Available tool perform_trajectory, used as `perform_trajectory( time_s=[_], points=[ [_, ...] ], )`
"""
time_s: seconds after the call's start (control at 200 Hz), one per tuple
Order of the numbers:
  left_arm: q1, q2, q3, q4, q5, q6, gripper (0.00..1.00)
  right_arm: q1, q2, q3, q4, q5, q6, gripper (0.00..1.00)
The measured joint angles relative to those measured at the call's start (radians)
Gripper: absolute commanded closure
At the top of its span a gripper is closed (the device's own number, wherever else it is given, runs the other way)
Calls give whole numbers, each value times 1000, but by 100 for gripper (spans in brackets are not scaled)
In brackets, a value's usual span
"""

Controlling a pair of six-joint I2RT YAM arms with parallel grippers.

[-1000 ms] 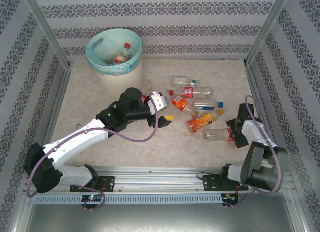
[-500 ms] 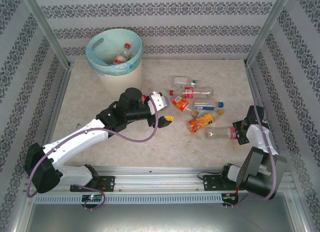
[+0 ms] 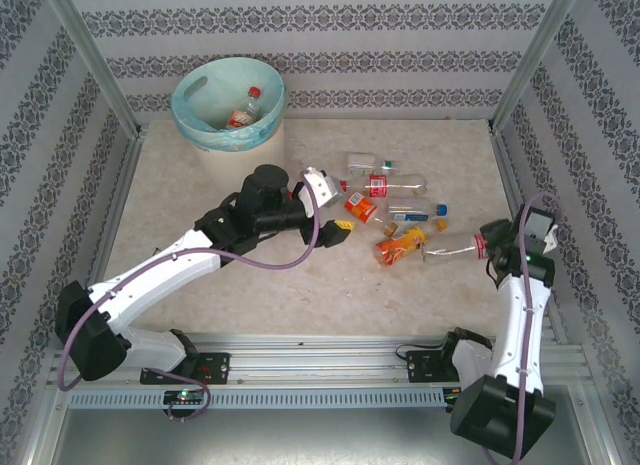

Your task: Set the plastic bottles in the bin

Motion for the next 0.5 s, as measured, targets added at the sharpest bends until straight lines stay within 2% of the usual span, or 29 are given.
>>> perform_trajectory(
  time_s=[0.11,0.23,0.5],
  points=[
    [0,37,52,-38,12,-50,21,106,-32,56,40,-36,-34,47],
    [1,79,104,-89,51,-110,22,269,-45,69,142,-93,-48,47],
    [37,121,151,-111,221,-285,22,634,26,74,413,-205,-74,47]
  ],
)
